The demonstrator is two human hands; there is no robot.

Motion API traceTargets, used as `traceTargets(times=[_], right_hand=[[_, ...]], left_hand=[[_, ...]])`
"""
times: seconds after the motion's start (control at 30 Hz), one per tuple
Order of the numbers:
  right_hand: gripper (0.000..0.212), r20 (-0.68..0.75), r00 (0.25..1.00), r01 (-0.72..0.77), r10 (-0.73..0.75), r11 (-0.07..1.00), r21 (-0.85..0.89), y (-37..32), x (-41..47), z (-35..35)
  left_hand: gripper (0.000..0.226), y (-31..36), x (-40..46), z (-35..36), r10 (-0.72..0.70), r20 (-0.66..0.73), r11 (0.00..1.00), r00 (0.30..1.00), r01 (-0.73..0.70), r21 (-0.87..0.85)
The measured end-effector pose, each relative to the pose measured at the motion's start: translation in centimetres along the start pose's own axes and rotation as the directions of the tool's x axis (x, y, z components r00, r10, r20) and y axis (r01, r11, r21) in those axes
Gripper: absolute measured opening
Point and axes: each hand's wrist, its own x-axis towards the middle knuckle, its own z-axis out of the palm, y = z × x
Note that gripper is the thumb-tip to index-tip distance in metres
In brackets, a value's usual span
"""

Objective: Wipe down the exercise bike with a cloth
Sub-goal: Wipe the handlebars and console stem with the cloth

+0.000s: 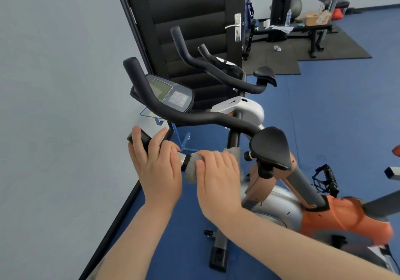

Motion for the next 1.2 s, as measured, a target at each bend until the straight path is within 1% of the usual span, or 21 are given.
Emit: traceTargets(times=[0.03, 0.07, 0.1, 0.17, 0.2, 0.27, 0.33, 0.47, 0.53, 0.63, 0.7, 0.73, 0.77, 0.83, 0.9, 0.97, 1.0, 1.07, 1.1, 1.13, 1.2], right_hand=[[0.045, 0.041, 0.999, 0.009, -0.008, 1.0, -0.018, -1.0, 0.8, 0.2], [0.045, 0.101, 0.994, 0.049, -0.044, 0.998, -0.048, -1.6, 1.5, 0.1], [0.041, 0.149, 0.984, 0.108, -0.096, 0.991, -0.077, -1.5, 2.0, -0.1], [0.027, 0.167, 0.964, 0.217, -0.206, 0.975, -0.051, 0.2, 1.7, -0.9], [0.028, 0.181, 0.957, 0.233, -0.226, 0.972, -0.02, 1.2, 1.0, -1.5], [0.04, 0.221, 0.938, 0.283, -0.268, 0.958, -0.042, 3.2, -0.1, -2.1], [0.042, 0.22, 0.932, 0.306, -0.288, 0.951, -0.053, 4.3, -0.4, -2.0], [0.031, 0.142, 0.958, 0.242, -0.248, 0.968, 0.063, 5.3, -0.6, -2.5], [0.026, 0.175, 0.965, 0.186, -0.197, 0.979, 0.082, 5.3, -0.5, -3.2], [0.017, 0.231, 0.97, 0.066, -0.075, 0.997, 0.045, 4.4, 1.1, -4.2], [0.019, 0.263, 0.963, 0.054, -0.05, 0.998, -0.008, 4.1, 2.1, -4.6], [0.02, 0.274, 0.961, 0.04, -0.037, 0.999, -0.005, 3.9, 2.5, -4.9], [0.02, 0.277, 0.961, 0.008, -0.02, 0.999, 0.042, 3.8, 2.9, -5.2], [0.02, 0.279, 0.96, -0.071, 0.015, 0.979, 0.194, 3.6, 3.7, -6.0], [0.02, 0.264, 0.964, -0.096, 0.014, 0.948, 0.302, 3.8, 5.0, -7.2], [0.021, 0.248, 0.969, -0.101, 0.009, 0.927, 0.362, 4.6, 6.4, -8.3], [0.021, 0.251, 0.968, -0.107, 0.01, 0.922, 0.373, 5.3, 7.0, -8.9], [0.02, 0.257, 0.966, -0.11, 0.011, 0.921, 0.374, 7.0, 7.9, -9.8], [0.017, 0.251, 0.968, -0.101, 0.006, 0.924, 0.368, 7.9, 8.3, -10.2], [0.016, 0.236, 0.972, -0.087, -0.001, 0.927, 0.364, 8.7, 8.6, -10.6], [0.012, 0.195, 0.98, -0.031, -0.039, 0.939, 0.344, 10.4, 9.4, -11.2]], left_hand=[[0.038, -0.1, 0.0, -0.1, 0.011, 0.005, 1.0, 1.0, -0.011, 0.007], [0.039, -0.4, 0.0, -0.2, 0.031, 0.014, 0.999, 0.999, -0.031, 0.012], [0.04, -0.7, 0.0, -0.3, 0.054, 0.024, 0.998, 0.998, -0.054, 0.014], [0.041, -1.2, 0.0, -0.5, 0.089, 0.046, 0.996, 0.995, -0.09, 0.02], [0.041, -1.4, -0.1, -0.6, 0.095, 0.055, 0.995, 0.994, -0.097, 0.023], [0.039, -1.4, -0.1, -0.8, 0.091, 0.063, 0.995, 0.994, -0.093, 0.027], [0.039, -1.3, -0.2, -1.0, 0.09, 0.078, 0.995, 0.993, -0.093, 0.041], [0.044, -1.4, -0.2, -1.3, 0.098, 0.104, 0.992, 0.99, -0.105, 0.067], [0.044, -1.1, -0.3, -1.3, 0.081, 0.104, 0.994, 0.991, -0.087, 0.058], [0.042, -0.9, -0.4, -1.3, 0.058, 0.091, 0.997, 0.994, -0.062, 0.044], [0.04, -0.7, -0.3, -1.2, 0.043, 0.078, 0.998, 0.996, -0.047, 0.041], [0.039, -0.6, -0.4, -1.1, 0.04, 0.07, 0.998, 0.997, -0.043, 0.035], [0.039, -0.4, -0.4, -1.1, 0.036, 0.06, 0.999, 0.998, -0.038, 0.031], [0.04, -0.1, -0.4, -1.1, 0.018, 0.047, 0.999, 0.999, -0.02, 0.027], [0.041, 0.5, -0.6, -1.1, -0.039, 0.049, 0.999, 0.998, 0.038, 0.021], [0.04, 1.6, -0.6, -1.1, -0.152, 0.069, 0.988, 0.986, 0.153, -0.009], [0.039, 2.4, -0.6, -1.1, -0.232, 0.079, 0.971, 0.97, 0.236, -0.044], [0.033, 4.9, -0.9, -0.8, -0.384, 0.108, 0.906, 0.917, 0.397, -0.15], [0.031, 6.4, -1.1, -0.6, -0.429, 0.128, 0.869, 0.894, 0.448, -0.209], [0.029, 7.9, -1.3, -0.3, -0.445, 0.149, 0.842, 0.883, 0.469, -0.265], [0.029, 10.8, -1.5, 0.5, -0.431, 0.172, 0.816, 0.886, 0.464, -0.344]])
